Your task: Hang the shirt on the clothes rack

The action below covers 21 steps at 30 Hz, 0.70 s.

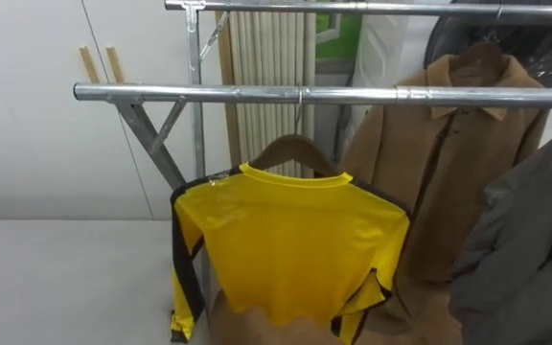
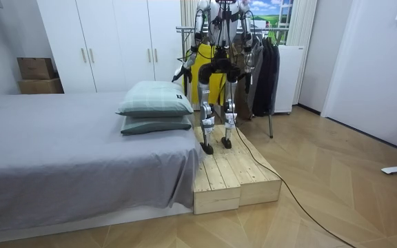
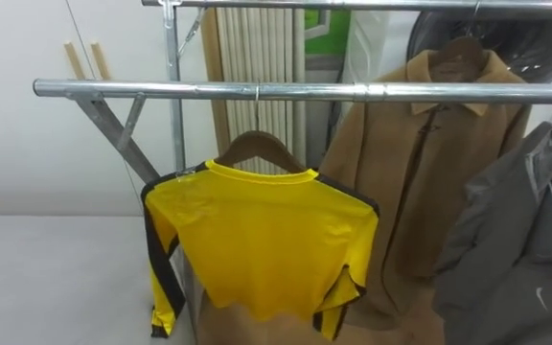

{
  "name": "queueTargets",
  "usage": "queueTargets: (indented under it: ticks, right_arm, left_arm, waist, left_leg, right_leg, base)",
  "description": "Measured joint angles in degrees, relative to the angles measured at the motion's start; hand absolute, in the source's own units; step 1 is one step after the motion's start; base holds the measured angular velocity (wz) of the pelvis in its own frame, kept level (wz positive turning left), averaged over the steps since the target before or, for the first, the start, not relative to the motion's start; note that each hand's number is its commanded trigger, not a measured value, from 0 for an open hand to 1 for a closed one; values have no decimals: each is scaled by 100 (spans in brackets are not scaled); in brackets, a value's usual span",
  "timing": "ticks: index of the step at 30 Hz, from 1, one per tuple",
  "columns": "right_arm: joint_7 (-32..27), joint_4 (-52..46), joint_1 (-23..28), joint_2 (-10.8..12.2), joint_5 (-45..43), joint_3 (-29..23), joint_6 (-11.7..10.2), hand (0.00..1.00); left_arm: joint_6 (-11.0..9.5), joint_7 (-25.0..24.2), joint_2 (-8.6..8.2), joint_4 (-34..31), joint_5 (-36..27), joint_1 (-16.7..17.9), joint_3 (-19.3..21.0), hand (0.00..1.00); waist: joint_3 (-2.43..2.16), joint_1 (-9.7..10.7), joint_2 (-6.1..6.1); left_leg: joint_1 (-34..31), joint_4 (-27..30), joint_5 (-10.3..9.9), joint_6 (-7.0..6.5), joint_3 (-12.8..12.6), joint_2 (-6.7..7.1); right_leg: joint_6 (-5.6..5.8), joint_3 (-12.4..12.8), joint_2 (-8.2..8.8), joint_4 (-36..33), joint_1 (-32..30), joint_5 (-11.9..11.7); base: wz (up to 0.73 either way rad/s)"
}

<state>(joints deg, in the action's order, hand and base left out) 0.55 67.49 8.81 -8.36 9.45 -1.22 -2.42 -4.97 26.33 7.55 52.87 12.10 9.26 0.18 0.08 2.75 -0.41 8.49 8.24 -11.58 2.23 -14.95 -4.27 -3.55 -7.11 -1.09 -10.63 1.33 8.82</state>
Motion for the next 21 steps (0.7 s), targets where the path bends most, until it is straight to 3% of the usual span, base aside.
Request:
queueTargets:
  ticks: [21]
  right_arm:
    - [23, 1, -59, 12, 104, 3, -10, 0]
  left_arm:
    - [-35, -32, -5, 0, 17, -1, -24, 0]
  waist:
    - [-1, -9, -13]
  left_leg:
    - [-10, 0, 0, 0, 1, 2]
  right_leg:
    - [1, -3, -1, -1, -14, 0]
  base:
    - [0]
